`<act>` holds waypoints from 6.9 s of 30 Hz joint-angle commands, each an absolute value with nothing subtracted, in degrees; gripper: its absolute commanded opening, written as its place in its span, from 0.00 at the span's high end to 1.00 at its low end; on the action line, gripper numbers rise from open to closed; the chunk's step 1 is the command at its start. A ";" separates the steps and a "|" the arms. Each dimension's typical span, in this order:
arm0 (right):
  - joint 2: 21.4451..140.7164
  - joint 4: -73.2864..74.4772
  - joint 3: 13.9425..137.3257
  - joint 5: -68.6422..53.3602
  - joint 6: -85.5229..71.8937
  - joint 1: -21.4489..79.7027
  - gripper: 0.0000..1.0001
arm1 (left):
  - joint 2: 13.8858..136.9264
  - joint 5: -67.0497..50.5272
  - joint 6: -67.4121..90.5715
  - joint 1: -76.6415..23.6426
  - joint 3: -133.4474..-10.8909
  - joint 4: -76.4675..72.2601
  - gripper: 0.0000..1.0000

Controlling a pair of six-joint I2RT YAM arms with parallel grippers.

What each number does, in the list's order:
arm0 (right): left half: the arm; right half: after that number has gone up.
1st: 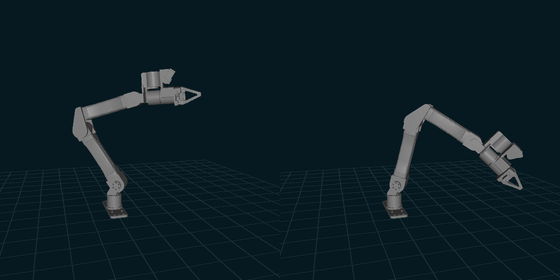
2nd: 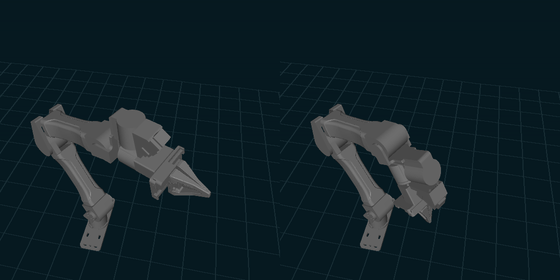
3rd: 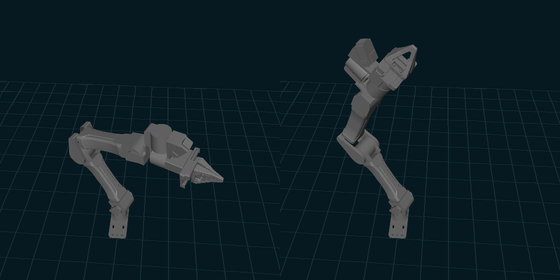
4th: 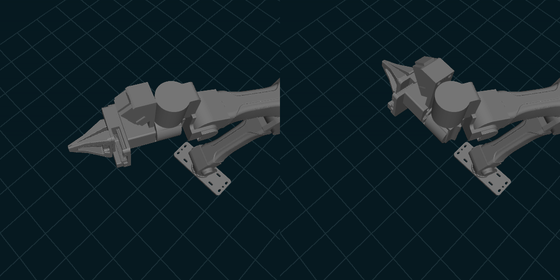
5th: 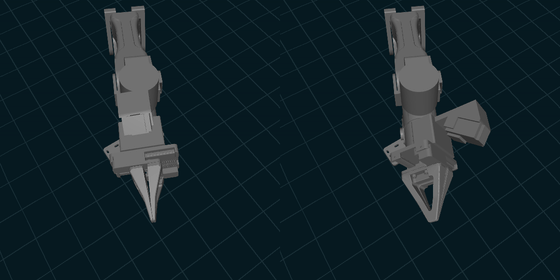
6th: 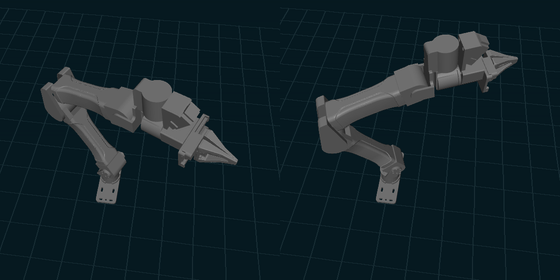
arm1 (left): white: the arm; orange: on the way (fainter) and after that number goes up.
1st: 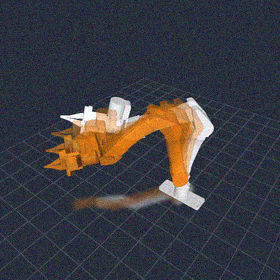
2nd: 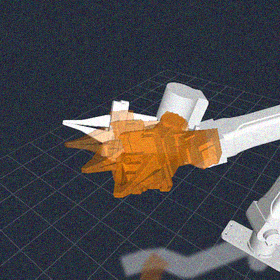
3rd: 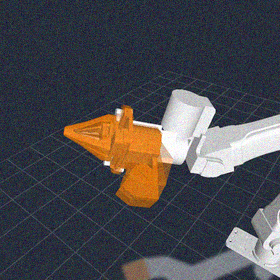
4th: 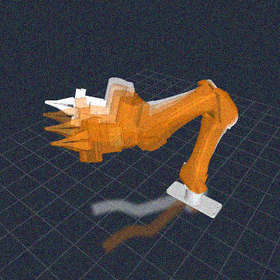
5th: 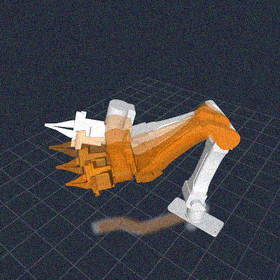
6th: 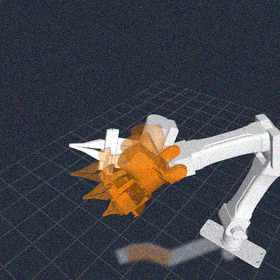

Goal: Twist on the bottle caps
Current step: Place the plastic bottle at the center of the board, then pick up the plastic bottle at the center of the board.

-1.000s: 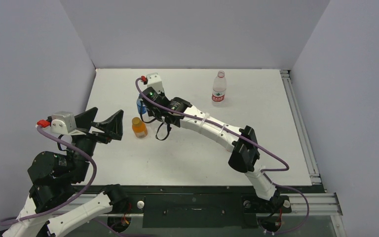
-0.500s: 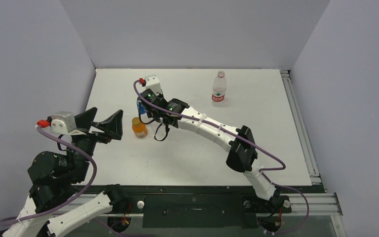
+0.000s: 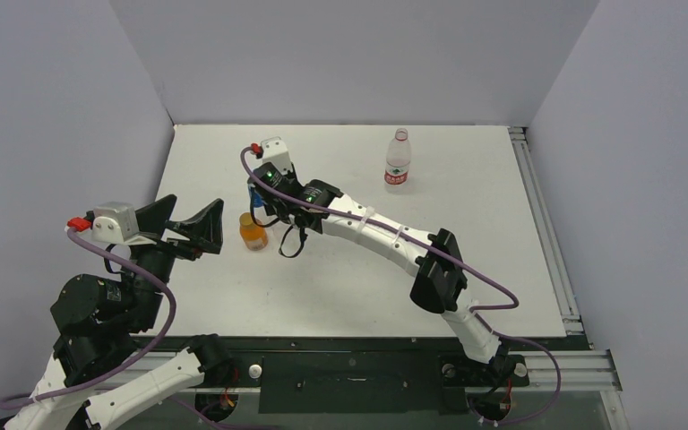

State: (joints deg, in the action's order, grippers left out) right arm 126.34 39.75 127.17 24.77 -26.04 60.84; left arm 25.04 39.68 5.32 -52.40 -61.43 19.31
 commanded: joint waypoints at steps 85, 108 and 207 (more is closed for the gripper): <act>112.92 46.10 121.77 26.35 -21.20 29.36 0.41 | 54.71 17.27 12.50 -42.63 -59.33 14.21 0.03; 120.18 43.02 125.42 27.16 -19.41 27.34 0.55 | 55.24 13.38 12.30 -38.86 -59.54 15.17 0.04; 66.78 45.64 95.28 -6.77 -17.59 51.22 1.00 | 63.67 -41.48 17.20 -40.43 -40.51 -35.77 0.16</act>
State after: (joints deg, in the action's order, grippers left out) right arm 67.42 49.39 95.48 -5.30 -17.15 50.72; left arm 64.99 -43.20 15.16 -40.21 -40.53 -28.51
